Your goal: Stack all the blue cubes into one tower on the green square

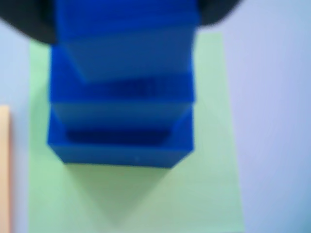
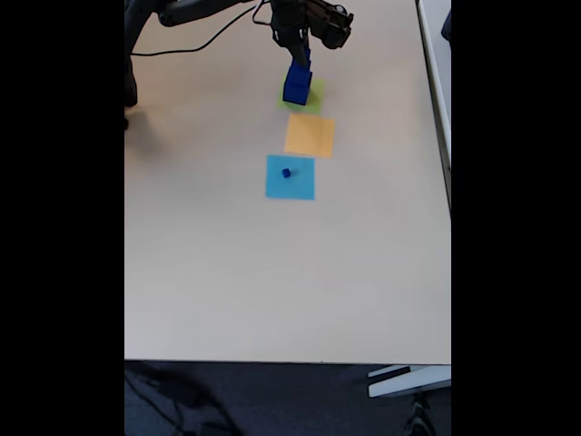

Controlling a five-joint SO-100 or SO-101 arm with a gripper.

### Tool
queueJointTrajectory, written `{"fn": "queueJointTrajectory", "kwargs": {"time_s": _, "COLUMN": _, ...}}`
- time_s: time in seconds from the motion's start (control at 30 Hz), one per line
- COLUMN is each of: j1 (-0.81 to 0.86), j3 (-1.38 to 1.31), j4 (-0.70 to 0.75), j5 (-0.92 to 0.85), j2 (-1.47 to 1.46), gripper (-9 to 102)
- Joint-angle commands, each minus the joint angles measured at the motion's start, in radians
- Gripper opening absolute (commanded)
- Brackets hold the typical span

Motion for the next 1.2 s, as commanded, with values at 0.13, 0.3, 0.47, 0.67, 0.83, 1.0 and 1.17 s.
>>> {"fn": "queueJointTrajectory", "kwargs": {"time_s": 0.13, "j1": 0.012, "j3": -0.032, "j4": 0.003, "j5": -0.018, "j2": 0.008, "gripper": 1}}
{"fn": "queueJointTrajectory", "kwargs": {"time_s": 0.3, "j1": 0.014, "j3": -0.025, "j4": 0.003, "j5": -0.023, "j2": 0.008, "gripper": 1}}
{"fn": "queueJointTrajectory", "kwargs": {"time_s": 0.47, "j1": 0.015, "j3": -0.018, "j4": 0.003, "j5": -0.025, "j2": 0.008, "gripper": 1}}
{"fn": "queueJointTrajectory", "kwargs": {"time_s": 0.67, "j1": 0.015, "j3": -0.014, "j4": 0.003, "j5": -0.023, "j2": 0.008, "gripper": 1}}
{"fn": "queueJointTrajectory", "kwargs": {"time_s": 0.83, "j1": 0.012, "j3": -0.008, "j4": 0.003, "j5": -0.018, "j2": 0.008, "gripper": 1}}
{"fn": "queueJointTrajectory", "kwargs": {"time_s": 1.0, "j1": 0.009, "j3": 0.000, "j4": 0.003, "j5": -0.018, "j2": 0.008, "gripper": 1}}
{"fn": "queueJointTrajectory", "kwargs": {"time_s": 1.17, "j1": 0.009, "j3": 0.006, "j4": 0.003, "j5": -0.020, "j2": 0.008, "gripper": 1}}
